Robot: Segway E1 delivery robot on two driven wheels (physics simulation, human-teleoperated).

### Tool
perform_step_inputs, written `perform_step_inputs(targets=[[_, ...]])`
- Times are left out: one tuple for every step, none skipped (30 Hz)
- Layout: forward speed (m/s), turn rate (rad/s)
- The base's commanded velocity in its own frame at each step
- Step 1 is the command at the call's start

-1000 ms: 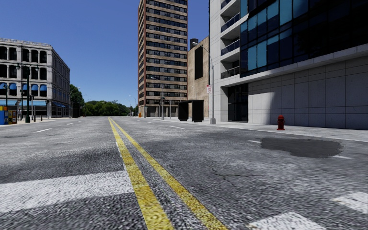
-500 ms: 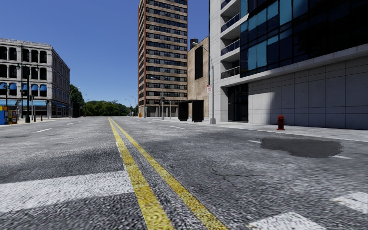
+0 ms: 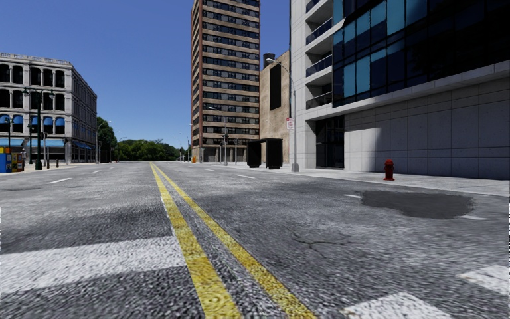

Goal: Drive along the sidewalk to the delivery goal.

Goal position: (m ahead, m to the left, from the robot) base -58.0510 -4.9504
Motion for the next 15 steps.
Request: perform_step_inputs(targets=[[-0.22,0.29],[-0.26,0.39],[-0.26,0.39],[-0.29,0.49],[-0.32,0.52],[-0.39,0.55],[-0.39,0.55],[-0.45,0.6],[-0.47,0.66],[-0.47,0.66],[-0.47,0.67],[-0.47,0.68],[-0.47,0.68],[-0.47,0.68],[-0.47,0.69]])
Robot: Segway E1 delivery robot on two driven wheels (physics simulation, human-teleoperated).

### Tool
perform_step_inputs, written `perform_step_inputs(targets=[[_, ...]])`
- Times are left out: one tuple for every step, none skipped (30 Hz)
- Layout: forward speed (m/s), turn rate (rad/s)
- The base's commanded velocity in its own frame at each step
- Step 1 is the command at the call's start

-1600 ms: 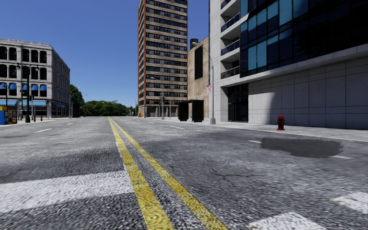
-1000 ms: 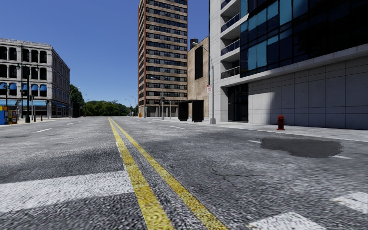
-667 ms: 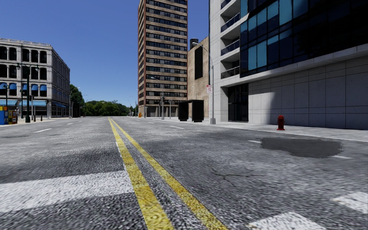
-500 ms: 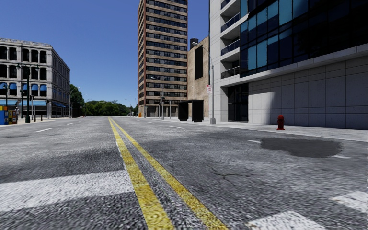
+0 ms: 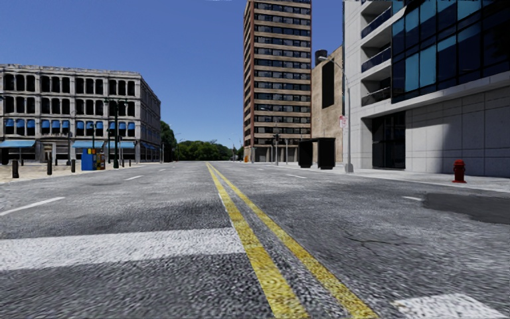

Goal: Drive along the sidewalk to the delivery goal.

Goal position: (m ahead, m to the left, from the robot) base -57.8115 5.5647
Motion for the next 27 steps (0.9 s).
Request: perform_step_inputs(targets=[[-0.47,0.69],[-0.47,0.69],[-0.47,0.69],[-0.47,0.69],[-0.47,0.69],[-0.47,0.69],[-0.47,0.69],[-0.47,0.69],[-0.47,0.69],[-0.47,0.69],[-0.47,0.69],[-0.47,0.69],[-0.47,0.69],[-0.47,0.69],[-0.47,0.69],[-0.46,0.69],[-0.46,0.69],[-0.46,0.69],[-0.46,0.69],[-0.46,0.69],[-0.46,0.69],[-0.46,0.69],[-0.46,0.69],[-0.46,0.69],[-0.46,0.69],[-0.46,0.69],[-0.46,0.69]])
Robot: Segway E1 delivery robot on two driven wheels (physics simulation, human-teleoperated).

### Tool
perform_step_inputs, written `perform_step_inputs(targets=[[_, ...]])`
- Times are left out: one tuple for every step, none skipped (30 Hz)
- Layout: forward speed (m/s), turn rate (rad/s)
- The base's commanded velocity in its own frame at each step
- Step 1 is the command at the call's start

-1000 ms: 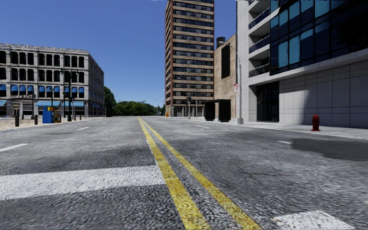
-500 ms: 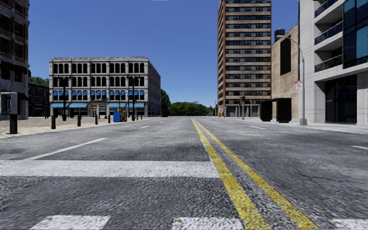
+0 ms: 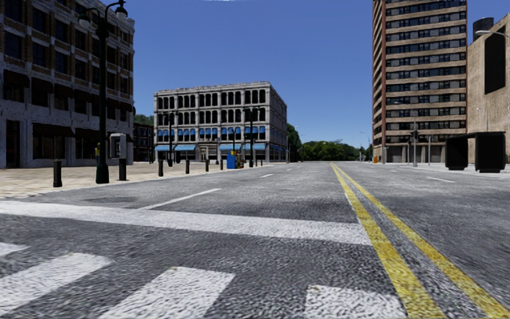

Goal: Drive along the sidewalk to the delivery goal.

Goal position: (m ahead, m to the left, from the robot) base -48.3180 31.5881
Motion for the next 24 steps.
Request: perform_step_inputs(targets=[[-0.46,0.69],[-0.46,0.69],[-0.46,0.69],[-0.46,0.69],[-0.46,0.69],[-0.46,0.69],[-0.46,0.69],[-0.46,0.69],[-0.46,0.69],[-0.46,0.64],[-0.36,0.44],[-0.36,0.44],[0.0,0.0],[0.0,0.0],[0.0,0.0],[0.0,0.0],[0.0,0.0],[0.0,0.0],[0.0,0.0],[0.0,0.0],[0.0,0.0],[0.0,0.0],[0.0,0.0],[0.0,0.0]])
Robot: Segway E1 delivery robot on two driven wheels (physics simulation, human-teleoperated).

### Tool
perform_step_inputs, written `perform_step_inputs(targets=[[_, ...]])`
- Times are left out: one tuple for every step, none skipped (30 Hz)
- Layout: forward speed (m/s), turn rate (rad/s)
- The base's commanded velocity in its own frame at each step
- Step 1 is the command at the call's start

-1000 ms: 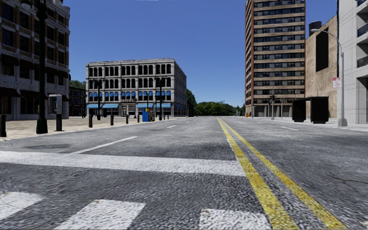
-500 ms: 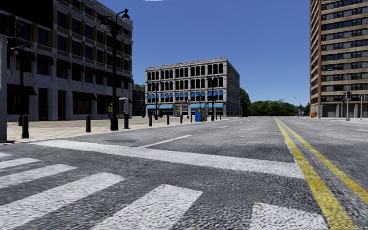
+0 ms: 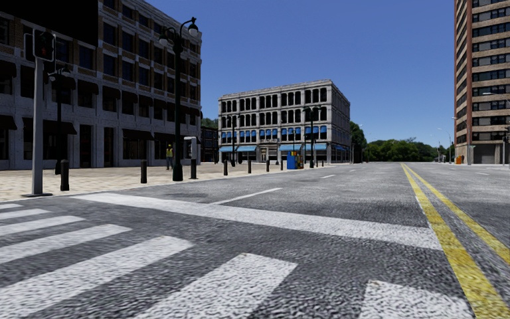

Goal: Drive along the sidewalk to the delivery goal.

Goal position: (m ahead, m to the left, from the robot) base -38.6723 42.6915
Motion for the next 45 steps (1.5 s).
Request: perform_step_inputs(targets=[[0.0,0.0],[0.0,0.0],[0.0,0.0],[0.0,0.0],[0.0,0.03],[0.0,0.03],[0.0,0.16],[0.0,0.25],[0.0,0.25],[0.0,0.33],[0.0,0.37],[0.2,0.43],[0.2,0.43],[0.61,0.5],[1.03,0.58],[1.03,0.58],[1.2,0.64],[1.28,0.65],[1.28,0.65],[1.32,0.66],[1.36,0.66],[1.37,0.66],[1.37,0.66],[1.37,0.67],[1.38,0.67],[1.38,0.67],[1.4,0.67],[1.48,0.67],[1.52,0.67],[1.52,0.67],[1.57,0.67],[1.62,0.67],[1.62,0.67],[1.67,0.67],[1.73,0.67],[1.73,0.67],[1.76,0.67],[1.77,0.67],[1.8,0.67],[1.8,0.67],[1.83,0.67],[1.86,0.67],[1.86,0.67],[1.87,0.68],[1.87,0.71]])
